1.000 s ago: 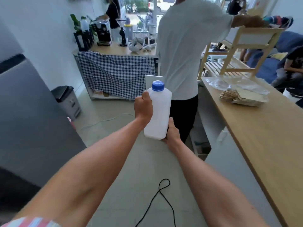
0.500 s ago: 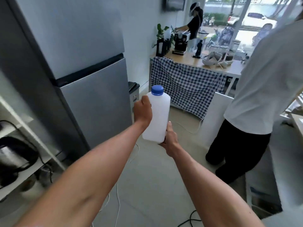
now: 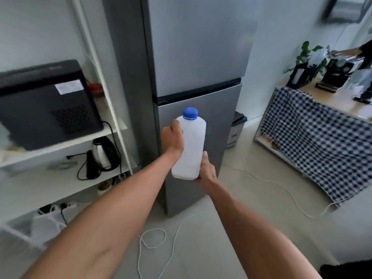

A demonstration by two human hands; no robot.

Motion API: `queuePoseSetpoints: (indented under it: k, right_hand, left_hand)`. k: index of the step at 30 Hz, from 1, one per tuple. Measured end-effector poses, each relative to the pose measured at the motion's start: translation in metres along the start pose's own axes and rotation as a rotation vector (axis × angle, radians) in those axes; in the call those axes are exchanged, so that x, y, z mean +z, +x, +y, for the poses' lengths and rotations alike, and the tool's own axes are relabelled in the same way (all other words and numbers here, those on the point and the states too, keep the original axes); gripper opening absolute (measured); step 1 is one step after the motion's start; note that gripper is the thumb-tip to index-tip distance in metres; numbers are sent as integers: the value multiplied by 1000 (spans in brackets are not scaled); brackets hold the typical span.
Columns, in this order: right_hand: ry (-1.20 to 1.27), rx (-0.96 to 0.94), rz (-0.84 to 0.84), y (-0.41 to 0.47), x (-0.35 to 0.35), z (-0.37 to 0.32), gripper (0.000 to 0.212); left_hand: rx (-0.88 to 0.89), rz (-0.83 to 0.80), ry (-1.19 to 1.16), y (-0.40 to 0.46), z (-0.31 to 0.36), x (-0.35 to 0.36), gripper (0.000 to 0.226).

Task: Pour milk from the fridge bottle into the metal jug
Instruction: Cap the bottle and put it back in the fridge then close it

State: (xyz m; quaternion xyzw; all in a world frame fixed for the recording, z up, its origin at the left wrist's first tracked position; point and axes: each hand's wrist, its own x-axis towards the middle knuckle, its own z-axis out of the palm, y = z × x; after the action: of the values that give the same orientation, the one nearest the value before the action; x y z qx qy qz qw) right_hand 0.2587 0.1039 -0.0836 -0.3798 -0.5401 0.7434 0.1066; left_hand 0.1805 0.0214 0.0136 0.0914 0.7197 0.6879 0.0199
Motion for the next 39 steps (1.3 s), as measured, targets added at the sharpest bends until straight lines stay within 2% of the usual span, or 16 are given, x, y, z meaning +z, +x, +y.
queuePoseSetpoints:
  k: [12,19,21,23,26,31,34,37,39]
  right_hand:
    - [-158,55,-351,64,48,-31,52]
    - [-221,62,-444,81,57,-28,52]
    - [-287,12,-431,85,60,-34,56]
    - [-381,-97,-345,89,64,-50,61]
    - [-442,-317,-246,100,76,-92,50]
    - [-658,-665,-222,117,116,-165,45]
    - [-809,-674,-255,132,139,-182,48]
    - [-838,-592,-252,142,152,-186,62]
    - [-851,-599,-233,145,154,-184,64]
  left_hand:
    - [-82,387,30,42,12,-15,35]
    - [-88,536,-3,46,2,-17,28]
    - [-90,554,-11,48,0,-21,28]
    - [-97,566,-17,52,-2,-26,27]
    - [-85,587,-13,57,-5,-30,28]
    - [-47,549,12,67,-16,-36,32]
    - [-41,548,22,73,-19,-43,37]
    - [-25,547,4,75,-16,-50,39]
    - [-16,544,12,75,-15,-55,39]
